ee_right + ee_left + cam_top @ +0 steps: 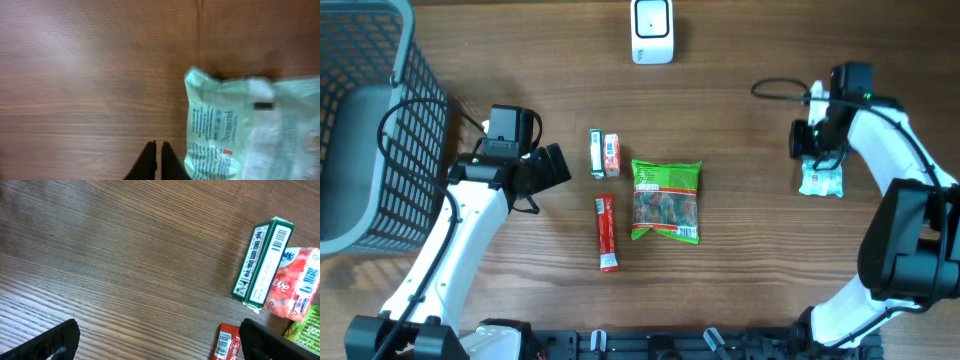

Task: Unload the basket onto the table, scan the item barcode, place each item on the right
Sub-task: 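Carry the pale green packet right and place it on the table, then move the right gripper to the green snack bag and grasp it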

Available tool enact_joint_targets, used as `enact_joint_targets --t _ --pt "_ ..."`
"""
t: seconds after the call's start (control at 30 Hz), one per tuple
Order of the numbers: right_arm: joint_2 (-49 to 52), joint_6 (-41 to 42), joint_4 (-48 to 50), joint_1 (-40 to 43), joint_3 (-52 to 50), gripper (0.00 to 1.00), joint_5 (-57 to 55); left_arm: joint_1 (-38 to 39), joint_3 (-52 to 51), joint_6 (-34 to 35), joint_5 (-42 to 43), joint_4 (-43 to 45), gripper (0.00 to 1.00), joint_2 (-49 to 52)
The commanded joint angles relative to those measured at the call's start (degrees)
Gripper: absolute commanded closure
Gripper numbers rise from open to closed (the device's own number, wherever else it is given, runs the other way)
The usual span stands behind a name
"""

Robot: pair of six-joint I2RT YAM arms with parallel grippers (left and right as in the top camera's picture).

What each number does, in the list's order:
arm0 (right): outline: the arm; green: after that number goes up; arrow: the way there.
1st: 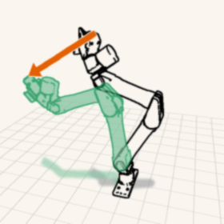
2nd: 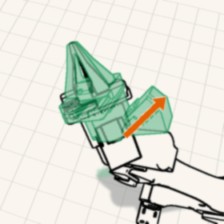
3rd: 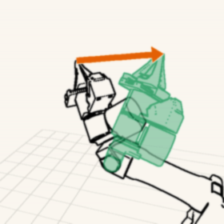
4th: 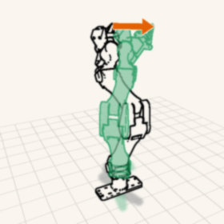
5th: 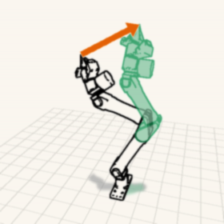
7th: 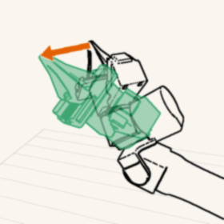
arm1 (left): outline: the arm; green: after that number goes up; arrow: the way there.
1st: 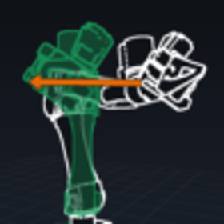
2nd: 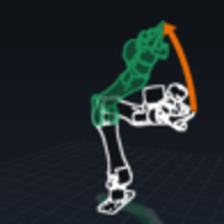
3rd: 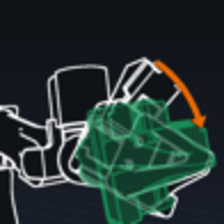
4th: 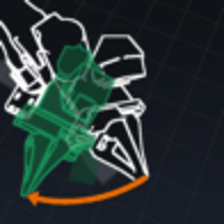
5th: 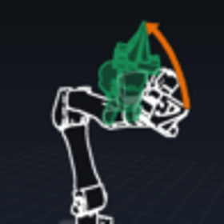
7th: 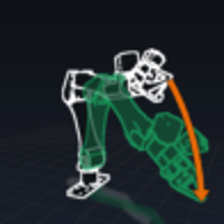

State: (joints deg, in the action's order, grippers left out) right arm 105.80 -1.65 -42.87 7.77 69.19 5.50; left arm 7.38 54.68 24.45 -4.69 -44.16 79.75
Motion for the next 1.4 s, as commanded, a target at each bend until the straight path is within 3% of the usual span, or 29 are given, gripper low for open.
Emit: enact_joint_targets --t 0.0,0.2,0.27,0.4,0.5,0.6,0.67,0.8,0.9,1.03,1.13,1.37 --pt "-1.01 3.15 3.69 0.02 -4.92 0.85 -5.4 -0.2 0.87 -0.26 -0.55 -0.02 0.0 -0.63" --pt "-1.03 7.89 2.47 0.02 -6.05 0.91 -15.5 -0.2 0.87 -0.26 -0.55 -0.02 0.0 -0.63" --pt "-1.05 7.65 0.85 -0.11 -4.68 0.88 -11.08 -0.2 0.87 -0.26 -0.55 -0.02 0.0 -0.63" --pt "-1.14 -4.55 -8.81 -0.74 4.52 0.64 20.09 -0.2 0.87 -0.26 -0.55 -0.04 0.0 -0.63" --pt "-1.36 -12.66 -13.57 -2.84 10.14 0.55 33.7 -0.2 0.87 -0.26 -0.55 -0.02 0.0 -0.63" --pt "-1.84 -18.45 -13.81 -7.28 12.22 0.41 39.36 -0.2 0.87 -0.26 -0.55 -0.02 0.0 -0.63" --pt "-1.88 -18.36 -11.26 -12.09 12.22 0.1 39.39 -0.2 0.87 -0.26 -0.55 -0.02 0.0 -0.63" --pt "-1.84 -27.58 -9.07 -18.71 11.96 0.12 39.28 -0.2 0.87 -0.26 -0.55 -0.02 0.0 -0.63" --pt "-1.64 -35.78 -6.82 -24.13 10.86 0.16 32.04 -0.2 0.87 -0.26 -0.55 -0.02 0.0 -0.63" --pt "0.61 -37.97 -2.1 -30.82 10.03 0.16 18.78 -0.2 0.87 -0.26 -0.55 -0.02 0.0 -0.63" --pt "2.82 -42.27 -0.7 -32.33 9.94 0.17 18.49 -0.2 0.87 -0.26 -0.55 -0.02 0.0 -0.63" --pt "9.73 -42.27 0.15 -32.33 9.92 0.14 18.51 -0.2 0.87 -0.26 -0.55 -0.02 0.0 -0.63"
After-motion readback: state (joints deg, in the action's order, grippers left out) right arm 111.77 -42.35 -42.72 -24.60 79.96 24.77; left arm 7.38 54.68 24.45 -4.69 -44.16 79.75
